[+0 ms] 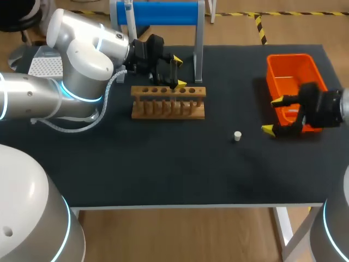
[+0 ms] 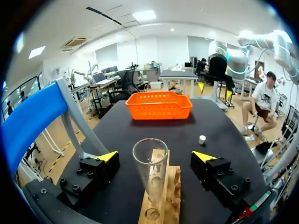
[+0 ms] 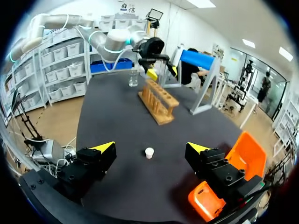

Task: Invert the test tube, pick up the pipette, mount the tip to pipette, aspirate from beaker and dispense into the tube, eject the tip, return the pipette, and cap with the stopper.

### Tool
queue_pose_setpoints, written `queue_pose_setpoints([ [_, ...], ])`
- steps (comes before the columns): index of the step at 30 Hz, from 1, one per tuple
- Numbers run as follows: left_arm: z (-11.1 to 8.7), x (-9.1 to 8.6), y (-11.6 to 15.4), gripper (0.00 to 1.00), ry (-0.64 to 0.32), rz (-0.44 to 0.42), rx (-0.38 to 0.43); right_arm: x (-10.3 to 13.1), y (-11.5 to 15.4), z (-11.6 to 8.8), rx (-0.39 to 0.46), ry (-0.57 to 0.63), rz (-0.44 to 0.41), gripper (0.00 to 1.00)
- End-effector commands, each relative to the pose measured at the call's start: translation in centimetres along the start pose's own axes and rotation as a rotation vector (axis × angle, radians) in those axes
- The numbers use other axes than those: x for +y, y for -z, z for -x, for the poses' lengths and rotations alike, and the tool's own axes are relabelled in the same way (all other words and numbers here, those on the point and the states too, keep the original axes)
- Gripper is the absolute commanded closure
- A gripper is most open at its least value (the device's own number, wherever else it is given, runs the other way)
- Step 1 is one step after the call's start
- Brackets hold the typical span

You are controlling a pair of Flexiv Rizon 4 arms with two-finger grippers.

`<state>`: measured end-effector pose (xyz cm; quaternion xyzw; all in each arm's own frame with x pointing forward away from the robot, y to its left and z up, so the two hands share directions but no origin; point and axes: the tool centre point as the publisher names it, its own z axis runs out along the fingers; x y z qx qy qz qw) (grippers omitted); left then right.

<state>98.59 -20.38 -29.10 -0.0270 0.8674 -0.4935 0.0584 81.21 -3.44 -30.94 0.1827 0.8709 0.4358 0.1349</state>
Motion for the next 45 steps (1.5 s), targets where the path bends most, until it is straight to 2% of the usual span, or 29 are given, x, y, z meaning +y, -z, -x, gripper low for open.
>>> queue_pose_setpoints([
  [1,0.0,0.0,0.0,0.00,0.000,0.001,-0.001,-1.0,-1.6,-0.6,-0.011,-0.008,-0.022,0.00],
  [4,0.0,0.0,0.0,0.00,0.000,0.001,-0.001,-1.7,-2.4,-0.9,-0.013,0.000,-0.042,0.00],
  [11,0.0,0.0,0.0,0.00,0.000,0.001,-0.001,-2.5,-4.3,-1.7,-0.017,-0.079,-0.070,0.00],
  [23,0.0,0.0,0.0,0.00,0.000,0.001,-0.001,-3.6,-6.8,-2.4,0.006,-0.086,-0.105,0.00],
  [27,0.0,0.0,0.0,0.00,0.000,0.001,-0.001,-3.9,-7.5,-2.6,0.013,-0.090,-0.117,0.04],
  [29,0.0,0.0,0.0,0.00,0.000,0.001,-0.001,-4.0,-7.8,-2.7,0.019,-0.091,-0.121,0.18],
  [30,0.0,0.0,0.0,0.00,0.000,0.001,-0.001,-4.1,-8.0,-2.7,0.020,-0.091,-0.123,0.20],
  [36,0.0,0.0,0.0,0.00,0.000,0.001,-0.001,-4.3,-8.8,-2.4,0.020,-0.093,-0.131,0.21],
  [39,0.0,0.0,0.0,0.00,0.000,0.001,-0.001,-4.4,-9.2,-2.2,0.020,-0.096,-0.134,0.13],
  [42,0.0,0.0,0.0,0.00,0.000,0.001,-0.001,-4.6,-9.5,-2.0,0.018,-0.099,-0.140,0.15],
  [45,0.0,0.0,0.0,0.00,0.000,0.001,-0.001,-4.7,-9.8,-1.8,0.016,-0.103,-0.144,0.12],
])
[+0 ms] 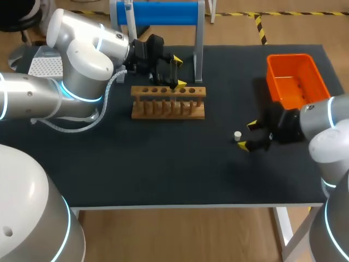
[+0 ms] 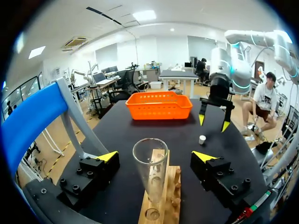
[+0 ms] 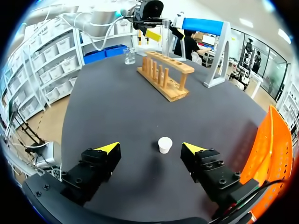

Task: Invert the test tube, pick up the pipette, mount the tip to pipette, aspirate from beaker and dispense into the tube, eject the tip, return the pipette, and cap with the stopper.

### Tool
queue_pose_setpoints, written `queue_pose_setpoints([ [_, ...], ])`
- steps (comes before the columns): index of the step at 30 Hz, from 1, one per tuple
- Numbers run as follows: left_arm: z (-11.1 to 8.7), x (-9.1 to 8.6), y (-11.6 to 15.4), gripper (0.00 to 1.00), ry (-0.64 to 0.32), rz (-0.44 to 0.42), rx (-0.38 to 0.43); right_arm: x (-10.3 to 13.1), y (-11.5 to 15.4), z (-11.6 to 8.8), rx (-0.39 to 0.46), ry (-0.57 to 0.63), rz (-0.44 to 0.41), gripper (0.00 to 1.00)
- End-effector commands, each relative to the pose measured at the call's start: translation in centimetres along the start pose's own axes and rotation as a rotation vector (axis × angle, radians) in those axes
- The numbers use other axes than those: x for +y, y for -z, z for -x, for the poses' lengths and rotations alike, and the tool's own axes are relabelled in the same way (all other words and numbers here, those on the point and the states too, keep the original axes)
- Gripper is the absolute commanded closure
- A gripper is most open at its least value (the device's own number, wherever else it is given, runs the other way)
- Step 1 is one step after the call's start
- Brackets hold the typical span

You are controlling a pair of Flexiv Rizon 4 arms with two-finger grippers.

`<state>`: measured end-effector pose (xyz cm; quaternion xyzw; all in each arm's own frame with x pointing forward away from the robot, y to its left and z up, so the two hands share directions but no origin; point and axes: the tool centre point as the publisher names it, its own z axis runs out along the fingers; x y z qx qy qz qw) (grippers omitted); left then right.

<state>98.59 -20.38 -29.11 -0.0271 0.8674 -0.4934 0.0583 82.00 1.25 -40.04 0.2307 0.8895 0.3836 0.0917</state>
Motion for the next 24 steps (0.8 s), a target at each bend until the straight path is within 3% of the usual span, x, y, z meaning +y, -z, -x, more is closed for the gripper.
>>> queue_pose_setpoints([
  [1,0.0,0.0,0.0,0.00,0.000,0.001,-0.001,0.0,-0.9,0.3,-0.004,-0.004,-0.009,0.13],
  [8,0.0,0.0,0.0,0.00,0.000,0.001,-0.001,0.0,-1.2,0.6,-0.006,-0.013,-0.014,0.33],
  [24,0.0,0.0,0.0,0.00,0.000,0.001,-0.001,0.0,-2.3,1.0,-0.008,-0.008,-0.021,0.35],
])
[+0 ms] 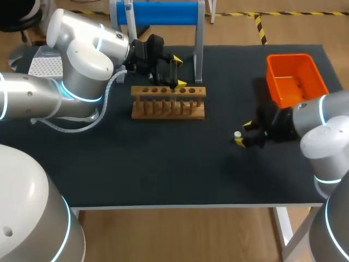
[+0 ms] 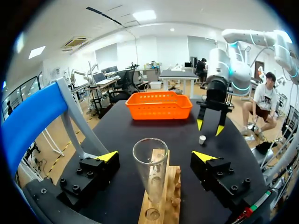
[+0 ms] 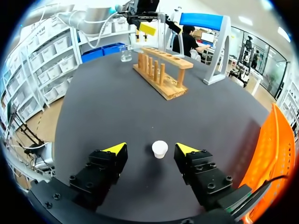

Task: Invert the test tube, pick up the pipette, mount the tip to pipette, aspirate from beaker and dispense into the tube, eject the tip, return the pipette, and cap with the stopper.

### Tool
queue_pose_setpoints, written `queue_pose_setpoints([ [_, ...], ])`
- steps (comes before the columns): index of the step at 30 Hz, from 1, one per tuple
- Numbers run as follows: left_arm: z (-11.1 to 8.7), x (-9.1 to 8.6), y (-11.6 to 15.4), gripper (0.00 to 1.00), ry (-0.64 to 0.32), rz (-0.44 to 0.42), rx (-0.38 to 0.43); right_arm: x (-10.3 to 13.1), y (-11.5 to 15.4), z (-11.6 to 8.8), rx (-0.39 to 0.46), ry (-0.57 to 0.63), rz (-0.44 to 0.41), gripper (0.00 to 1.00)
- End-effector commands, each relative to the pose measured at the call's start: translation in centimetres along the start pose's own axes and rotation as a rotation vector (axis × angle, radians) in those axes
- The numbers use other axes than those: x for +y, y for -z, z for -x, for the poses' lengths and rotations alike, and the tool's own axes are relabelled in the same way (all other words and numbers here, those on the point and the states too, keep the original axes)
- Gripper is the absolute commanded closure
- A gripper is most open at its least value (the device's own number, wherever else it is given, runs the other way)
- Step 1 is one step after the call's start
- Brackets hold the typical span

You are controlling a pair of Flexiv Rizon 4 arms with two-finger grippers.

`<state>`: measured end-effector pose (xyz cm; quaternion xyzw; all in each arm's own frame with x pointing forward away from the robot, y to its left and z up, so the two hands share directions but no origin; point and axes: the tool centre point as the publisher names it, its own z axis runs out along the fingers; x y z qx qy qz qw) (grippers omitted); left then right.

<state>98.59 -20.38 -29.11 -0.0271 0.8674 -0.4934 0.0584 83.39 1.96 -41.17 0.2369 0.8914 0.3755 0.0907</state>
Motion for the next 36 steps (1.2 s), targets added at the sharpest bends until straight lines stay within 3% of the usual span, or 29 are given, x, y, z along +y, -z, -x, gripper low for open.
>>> queue_pose_setpoints([
  [1,0.0,0.0,0.0,0.00,0.000,0.001,-0.001,-0.1,-0.7,0.1,-0.002,0.002,-0.006,0.35],
  [27,0.0,0.0,0.0,0.00,0.000,0.001,-0.001,-0.3,-2.0,0.9,-0.016,0.005,-0.032,0.42],
  [30,0.0,0.0,0.0,0.00,0.000,0.001,-0.001,-0.3,-2.0,1.0,-0.018,0.003,-0.033,0.50],
  [36,0.0,0.0,0.0,0.00,0.000,0.001,-0.001,-0.2,-2.2,1.1,-0.018,0.004,-0.033,0.53],
])
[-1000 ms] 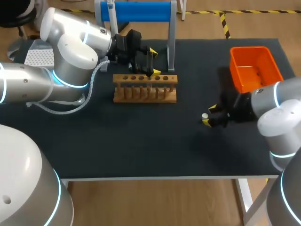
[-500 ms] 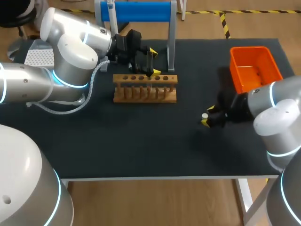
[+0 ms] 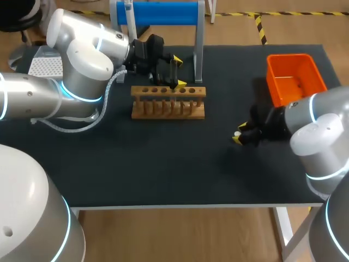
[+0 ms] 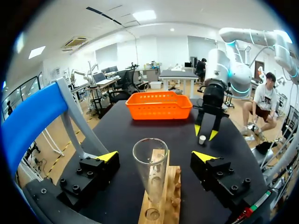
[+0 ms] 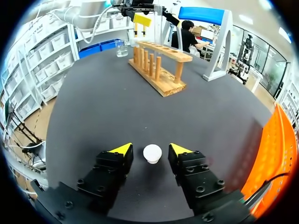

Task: Invert the test tube, pick up the pipette, mount the tip to pipette, aspirate from beaker and dispense into the tube, eject the tip, return the pipette, and cap with the stopper.

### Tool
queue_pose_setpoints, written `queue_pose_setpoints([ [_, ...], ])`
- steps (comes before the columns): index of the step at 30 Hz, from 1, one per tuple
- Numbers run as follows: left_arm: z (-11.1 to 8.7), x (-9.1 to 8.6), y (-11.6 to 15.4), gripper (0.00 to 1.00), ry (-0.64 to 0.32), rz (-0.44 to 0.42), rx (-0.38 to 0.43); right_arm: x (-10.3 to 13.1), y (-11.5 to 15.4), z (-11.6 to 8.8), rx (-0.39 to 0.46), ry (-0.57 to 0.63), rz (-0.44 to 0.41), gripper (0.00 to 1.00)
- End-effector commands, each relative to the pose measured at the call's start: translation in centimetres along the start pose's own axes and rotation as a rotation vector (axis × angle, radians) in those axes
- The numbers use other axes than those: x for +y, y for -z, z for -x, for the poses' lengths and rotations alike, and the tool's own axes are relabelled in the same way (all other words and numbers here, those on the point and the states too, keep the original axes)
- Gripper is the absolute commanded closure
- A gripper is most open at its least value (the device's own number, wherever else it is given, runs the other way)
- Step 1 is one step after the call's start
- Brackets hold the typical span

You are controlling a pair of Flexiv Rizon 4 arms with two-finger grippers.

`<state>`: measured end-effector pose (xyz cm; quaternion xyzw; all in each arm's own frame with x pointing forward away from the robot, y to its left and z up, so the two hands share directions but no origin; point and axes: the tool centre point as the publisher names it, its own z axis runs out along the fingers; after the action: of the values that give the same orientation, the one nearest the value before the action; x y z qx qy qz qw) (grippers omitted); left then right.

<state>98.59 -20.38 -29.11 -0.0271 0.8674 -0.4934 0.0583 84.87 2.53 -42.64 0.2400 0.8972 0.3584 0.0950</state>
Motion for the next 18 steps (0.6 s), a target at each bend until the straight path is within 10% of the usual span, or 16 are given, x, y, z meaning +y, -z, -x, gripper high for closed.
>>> queue_pose_setpoints([
  [1,-0.03,-0.02,0.03,0.00,0.000,0.001,-0.001,-0.01,-0.33,0.09,-0.001,0.000,0.000,0.53],
  [18,-0.03,-0.02,0.03,0.00,0.000,0.001,-0.001,-0.16,-0.36,-0.14,0.004,0.002,-0.008,0.54],
])
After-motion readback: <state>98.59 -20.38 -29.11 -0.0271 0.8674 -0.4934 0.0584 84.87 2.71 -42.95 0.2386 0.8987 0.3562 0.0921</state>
